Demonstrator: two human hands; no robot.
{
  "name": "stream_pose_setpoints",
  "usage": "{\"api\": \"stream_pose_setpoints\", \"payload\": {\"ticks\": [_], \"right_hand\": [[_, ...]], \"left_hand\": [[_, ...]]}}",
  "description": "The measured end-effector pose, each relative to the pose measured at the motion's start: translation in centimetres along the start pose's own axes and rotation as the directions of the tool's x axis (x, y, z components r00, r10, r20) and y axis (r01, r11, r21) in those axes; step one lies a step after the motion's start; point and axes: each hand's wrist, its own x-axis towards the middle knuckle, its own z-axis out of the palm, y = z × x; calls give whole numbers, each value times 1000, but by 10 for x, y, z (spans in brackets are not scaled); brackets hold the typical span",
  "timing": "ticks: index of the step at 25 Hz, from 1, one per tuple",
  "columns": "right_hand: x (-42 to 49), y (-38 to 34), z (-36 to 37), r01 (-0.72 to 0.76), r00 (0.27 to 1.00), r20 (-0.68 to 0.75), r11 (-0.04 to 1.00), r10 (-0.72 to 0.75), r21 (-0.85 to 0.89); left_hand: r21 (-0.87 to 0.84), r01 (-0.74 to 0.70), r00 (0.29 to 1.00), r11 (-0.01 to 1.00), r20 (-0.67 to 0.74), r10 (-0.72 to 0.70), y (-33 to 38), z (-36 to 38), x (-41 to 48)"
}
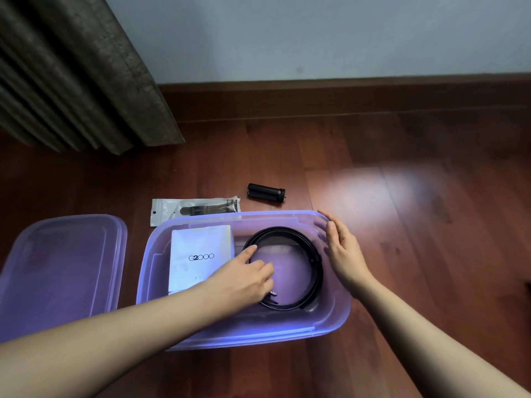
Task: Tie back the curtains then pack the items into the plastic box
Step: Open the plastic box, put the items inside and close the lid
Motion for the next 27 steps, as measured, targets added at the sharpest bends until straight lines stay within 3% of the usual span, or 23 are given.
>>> {"api": "stream_pose_setpoints", "payload": {"ticks": [3, 6, 7, 8, 10, 11, 13, 15, 21, 23, 25, 27], "right_hand": [[0, -2, 1, 2, 1000, 1, 1000, -2, 4], [0, -1, 0, -2, 1000, 2, 1000, 2, 4], [-1, -1, 0, 0, 1000, 0, 1000, 0, 10], [-1, 0, 0, 6, 1000, -4, 1000, -6, 16], [-1, -1, 0, 11, 1000, -12, 1000, -11, 16], [-1, -2, 0, 12, 1000, -12, 1000, -12, 12], [-2, -3, 1, 9, 1000, -16, 1000, -9, 5], [-3, -4, 0, 10, 1000, -23, 1000, -10, 3], [-5, -7, 0, -1, 1000, -26, 1000, 1, -4], [-5, -7, 0, 5, 1000, -27, 1000, -5, 5], [-4, -7, 0, 4, 1000, -31, 1000, -4, 0], [-5, -7, 0, 8, 999, -32, 1000, -8, -5]], "left_hand": [[53, 63, 997, 997, 47, -65, -5, 0, 3], [-40, 70, 986, 997, 155, -63, -10, -11, 4], [-97, 54, 987, 994, 158, -38, -9, -13, 4], [-162, 81, 963, 984, 267, -35, -10, -23, 5], [-472, 229, 906, 851, 423, -10, -27, -45, 12], [-571, 283, 918, 771, 394, -45, -39, -56, 19], [-590, 349, 936, 728, 186, -299, -66, -67, 35], [-574, 423, 887, 701, 103, -451, -88, -61, 55], [-400, 581, 806, 708, 400, -436, -129, 10, 102], [-329, 618, 775, 714, 412, -480, -132, 19, 105], [-330, 619, 785, 712, 276, -555, -131, 13, 102], [-543, 529, 796, 652, 51, -603, -123, -2, 91]]}}
